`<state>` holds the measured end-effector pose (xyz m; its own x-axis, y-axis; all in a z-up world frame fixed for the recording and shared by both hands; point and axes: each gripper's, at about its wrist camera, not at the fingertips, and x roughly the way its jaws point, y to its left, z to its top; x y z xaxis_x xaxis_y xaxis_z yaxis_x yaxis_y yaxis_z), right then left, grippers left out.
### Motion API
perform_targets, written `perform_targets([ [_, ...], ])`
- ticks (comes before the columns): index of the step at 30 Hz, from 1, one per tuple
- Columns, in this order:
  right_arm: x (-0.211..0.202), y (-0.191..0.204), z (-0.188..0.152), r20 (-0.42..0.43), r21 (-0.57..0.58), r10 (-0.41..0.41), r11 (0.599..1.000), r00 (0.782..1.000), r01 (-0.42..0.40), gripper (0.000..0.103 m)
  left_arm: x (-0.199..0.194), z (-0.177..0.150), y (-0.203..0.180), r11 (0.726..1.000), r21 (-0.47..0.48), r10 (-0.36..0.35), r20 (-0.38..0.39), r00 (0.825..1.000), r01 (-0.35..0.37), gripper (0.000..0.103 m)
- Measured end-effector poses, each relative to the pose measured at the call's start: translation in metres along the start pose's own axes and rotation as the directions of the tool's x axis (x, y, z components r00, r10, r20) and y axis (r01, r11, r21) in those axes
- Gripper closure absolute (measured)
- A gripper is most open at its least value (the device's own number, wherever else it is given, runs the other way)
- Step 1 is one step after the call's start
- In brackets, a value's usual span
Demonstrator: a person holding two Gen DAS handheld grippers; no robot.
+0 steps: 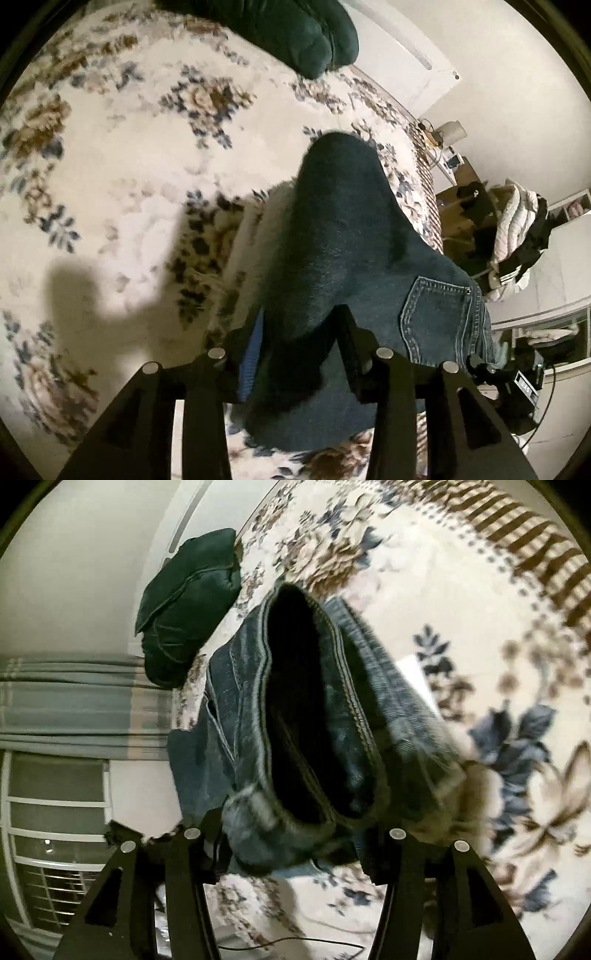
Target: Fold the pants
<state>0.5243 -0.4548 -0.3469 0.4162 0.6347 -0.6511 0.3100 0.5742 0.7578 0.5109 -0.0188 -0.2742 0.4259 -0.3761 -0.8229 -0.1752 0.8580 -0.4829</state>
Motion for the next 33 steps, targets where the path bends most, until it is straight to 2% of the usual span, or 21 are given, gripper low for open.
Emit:
perform_targets([
  [3, -0.007, 0.007, -0.008, 0.023, -0.040, -0.096, 0.994, 0.995, 0.097, 0.046, 0.000, -0.003, -0.008, 0.991, 0.081, 0.108, 0.019, 0.994, -0.109, 0.058],
  [7, -0.005, 0.017, -0.016, 0.043, -0.071, -0.259, 0.962, 0.965, 0.262, 0.046, 0.022, -0.008, -0.014, 0.957, 0.173, 0.233, 0.030, 0.972, -0.235, 0.055],
  [10, 0.003, 0.019, -0.016, 0.046, -0.075, -0.316, 0.945, 0.948, 0.318, 0.043, 0.024, -0.007, -0.016, 0.943, 0.194, 0.269, 0.033, 0.963, -0.270, 0.055],
  [12, 0.002, 0.027, -0.019, 0.055, -0.091, -0.347, 0.932, 0.936, 0.351, 0.037, 0.017, -0.006, -0.020, 0.938, 0.204, 0.277, 0.045, 0.960, -0.281, 0.055],
  [13, -0.001, 0.035, -0.021, 0.064, -0.103, -0.382, 0.916, 0.922, 0.387, 0.033, 0.009, -0.007, -0.026, 0.930, 0.212, 0.293, 0.069, 0.954, -0.301, 0.055],
  [15, -0.006, 0.045, -0.026, 0.101, -0.134, -0.442, 0.882, 0.891, 0.452, 0.012, -0.002, -0.010, -0.035, 0.919, 0.227, 0.305, 0.106, 0.947, -0.321, 0.055],
  [16, -0.009, 0.054, -0.031, 0.134, -0.167, -0.480, 0.851, 0.867, 0.497, 0.007, -0.011, -0.013, -0.042, 0.907, 0.248, 0.318, 0.132, 0.939, -0.342, 0.053],
  [18, -0.019, 0.072, -0.044, 0.176, -0.212, -0.534, 0.800, 0.827, 0.561, 0.004, -0.018, -0.017, -0.052, 0.885, 0.270, 0.349, 0.156, 0.924, -0.380, 0.041],
  [20, -0.025, 0.088, -0.059, 0.210, -0.247, -0.579, 0.748, 0.787, 0.616, 0.001, -0.029, -0.023, -0.062, 0.874, 0.286, 0.356, 0.178, 0.918, -0.394, 0.019],
  [22, -0.030, 0.100, -0.073, 0.241, -0.270, -0.606, 0.708, 0.758, 0.652, 0.000, -0.039, -0.030, -0.070, 0.865, 0.295, 0.362, 0.190, 0.912, -0.405, 0.013],
  [26, -0.051, 0.125, -0.101, 0.334, -0.280, -0.641, 0.633, 0.691, 0.722, 0.000, -0.063, -0.044, -0.087, 0.851, 0.309, 0.371, 0.218, 0.903, -0.424, 0.012],
  [29, -0.072, 0.142, -0.121, 0.384, -0.283, -0.629, 0.617, 0.676, 0.735, 0.000, -0.085, -0.057, -0.101, 0.845, 0.320, 0.365, 0.242, 0.899, -0.429, 0.012],
  [33, -0.108, 0.166, -0.149, 0.445, -0.300, -0.595, 0.606, 0.670, 0.737, 0.000, -0.120, -0.074, -0.116, 0.850, 0.314, 0.347, 0.268, 0.899, -0.422, 0.012],
])
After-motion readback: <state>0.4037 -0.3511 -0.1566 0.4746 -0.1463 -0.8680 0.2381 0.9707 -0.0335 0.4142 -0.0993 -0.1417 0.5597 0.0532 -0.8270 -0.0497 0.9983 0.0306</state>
